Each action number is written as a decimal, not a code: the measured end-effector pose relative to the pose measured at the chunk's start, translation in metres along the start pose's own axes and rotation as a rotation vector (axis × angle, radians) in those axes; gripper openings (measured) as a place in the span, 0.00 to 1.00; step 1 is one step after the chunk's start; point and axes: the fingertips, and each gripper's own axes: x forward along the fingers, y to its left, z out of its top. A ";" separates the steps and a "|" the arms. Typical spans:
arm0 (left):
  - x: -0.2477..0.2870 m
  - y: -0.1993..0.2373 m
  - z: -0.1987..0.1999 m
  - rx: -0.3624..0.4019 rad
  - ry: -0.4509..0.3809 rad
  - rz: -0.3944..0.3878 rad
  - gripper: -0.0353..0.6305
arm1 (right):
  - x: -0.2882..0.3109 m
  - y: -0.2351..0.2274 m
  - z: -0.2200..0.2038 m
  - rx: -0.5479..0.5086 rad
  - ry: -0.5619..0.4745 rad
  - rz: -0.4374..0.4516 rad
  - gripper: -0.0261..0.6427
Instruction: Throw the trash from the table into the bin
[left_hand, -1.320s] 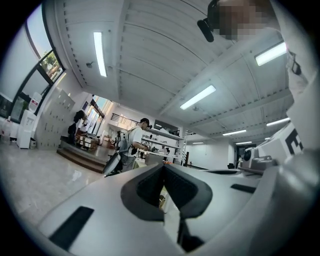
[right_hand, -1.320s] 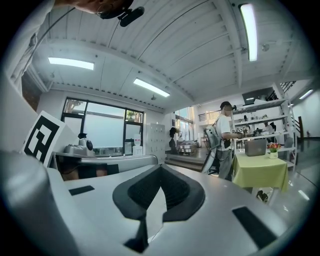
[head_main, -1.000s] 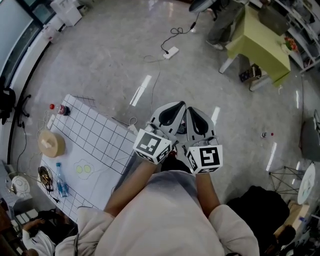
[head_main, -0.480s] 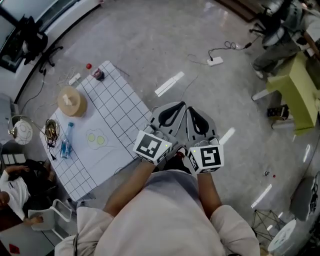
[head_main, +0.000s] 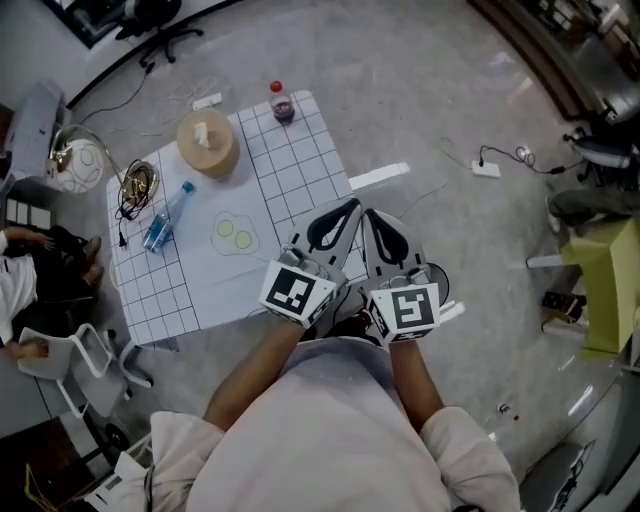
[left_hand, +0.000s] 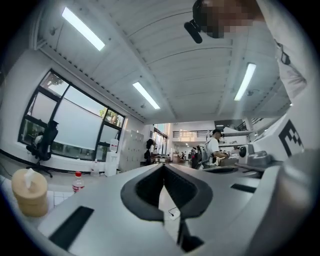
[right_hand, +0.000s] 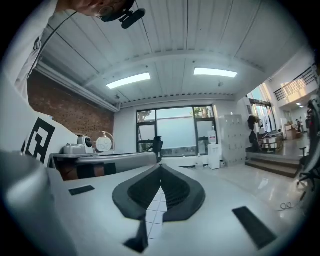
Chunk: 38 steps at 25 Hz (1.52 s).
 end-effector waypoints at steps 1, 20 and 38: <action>-0.008 0.011 0.003 0.001 -0.009 0.027 0.06 | 0.008 0.011 0.000 -0.003 0.000 0.024 0.07; -0.203 0.178 0.007 0.030 -0.008 0.487 0.06 | 0.123 0.226 -0.013 -0.063 0.027 0.454 0.07; -0.334 0.246 0.002 0.089 -0.007 0.821 0.06 | 0.164 0.370 -0.038 -0.287 0.109 0.866 0.07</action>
